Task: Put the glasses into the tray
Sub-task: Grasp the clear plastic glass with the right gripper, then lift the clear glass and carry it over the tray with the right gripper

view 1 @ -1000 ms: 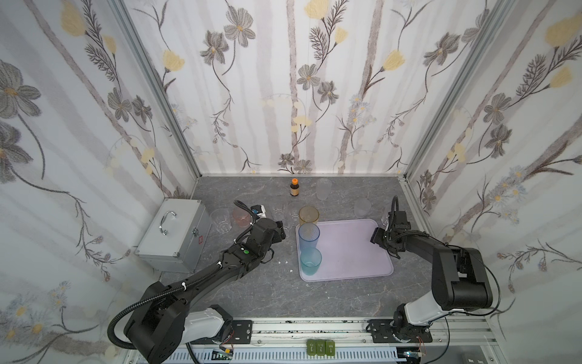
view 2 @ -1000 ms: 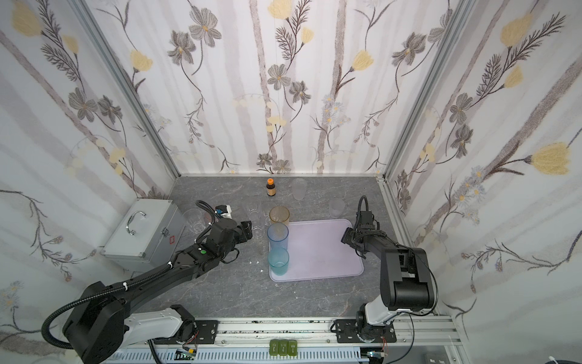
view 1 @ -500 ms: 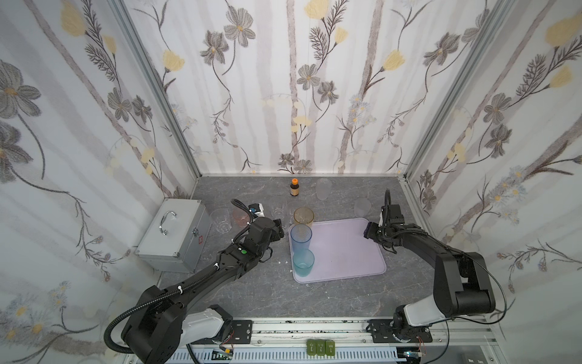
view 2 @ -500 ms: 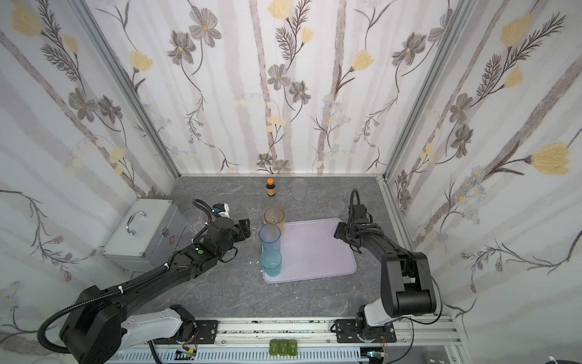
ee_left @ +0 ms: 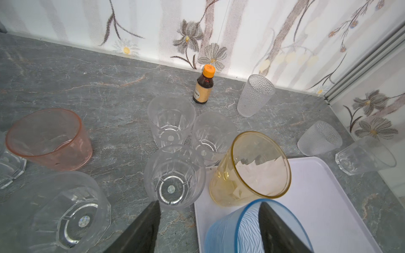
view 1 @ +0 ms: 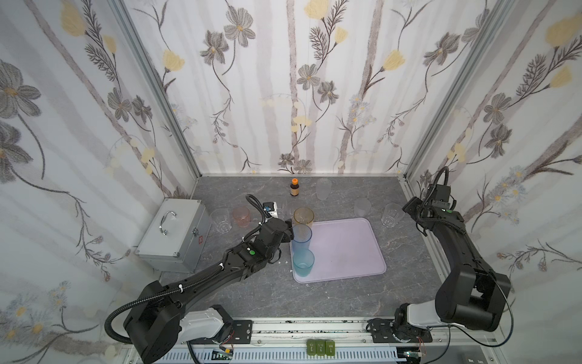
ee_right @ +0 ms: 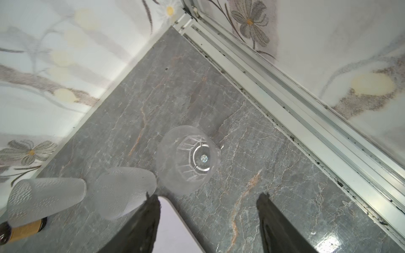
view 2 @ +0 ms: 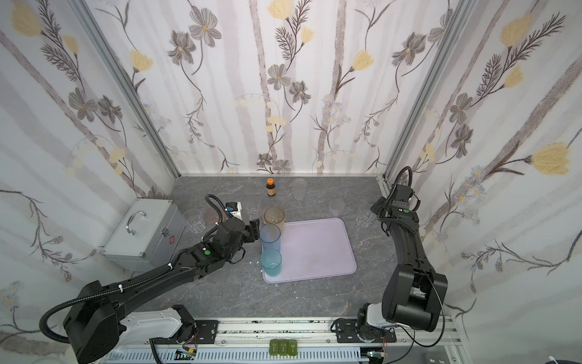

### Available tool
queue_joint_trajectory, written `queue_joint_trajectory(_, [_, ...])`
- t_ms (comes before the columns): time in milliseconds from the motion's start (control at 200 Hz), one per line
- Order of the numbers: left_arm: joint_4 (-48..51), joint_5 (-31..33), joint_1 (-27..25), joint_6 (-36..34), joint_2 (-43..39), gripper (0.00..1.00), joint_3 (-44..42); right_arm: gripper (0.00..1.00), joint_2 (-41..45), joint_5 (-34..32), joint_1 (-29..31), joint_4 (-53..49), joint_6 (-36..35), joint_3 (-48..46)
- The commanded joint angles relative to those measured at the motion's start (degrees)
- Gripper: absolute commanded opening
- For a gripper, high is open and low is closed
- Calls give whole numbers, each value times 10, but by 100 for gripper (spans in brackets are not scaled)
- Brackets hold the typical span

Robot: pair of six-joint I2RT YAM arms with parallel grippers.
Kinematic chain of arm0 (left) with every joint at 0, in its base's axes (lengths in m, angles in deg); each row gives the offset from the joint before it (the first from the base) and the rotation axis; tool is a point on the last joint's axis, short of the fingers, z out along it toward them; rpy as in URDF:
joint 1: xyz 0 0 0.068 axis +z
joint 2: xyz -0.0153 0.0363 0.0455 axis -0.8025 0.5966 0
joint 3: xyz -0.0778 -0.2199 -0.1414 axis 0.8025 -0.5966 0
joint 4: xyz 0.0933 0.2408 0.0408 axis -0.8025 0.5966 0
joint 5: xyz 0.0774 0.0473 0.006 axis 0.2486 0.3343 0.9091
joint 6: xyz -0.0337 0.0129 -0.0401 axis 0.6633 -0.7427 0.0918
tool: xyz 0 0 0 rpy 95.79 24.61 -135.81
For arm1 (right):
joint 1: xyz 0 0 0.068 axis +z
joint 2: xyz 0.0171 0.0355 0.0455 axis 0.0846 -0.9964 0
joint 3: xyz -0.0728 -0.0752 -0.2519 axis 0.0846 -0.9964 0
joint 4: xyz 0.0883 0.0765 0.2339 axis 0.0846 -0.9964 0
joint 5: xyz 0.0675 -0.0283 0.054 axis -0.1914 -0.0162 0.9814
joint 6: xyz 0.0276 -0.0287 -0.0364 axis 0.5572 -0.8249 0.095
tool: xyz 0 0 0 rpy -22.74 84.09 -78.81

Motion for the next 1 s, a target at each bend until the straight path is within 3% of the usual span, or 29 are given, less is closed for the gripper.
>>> queue_joint_trajectory(0, [-2,11,-3,-15,2,74,-5,69,-39,22,-2,16,21,13])
queue_joint_trajectory(335, [-3,13,4,1,-17,77,-32,53,-125,58,-4,48,25,30])
queue_joint_trajectory(994, [-3,18,32,-5,-32,77,-28,8,-142,26,10,60,-1,11])
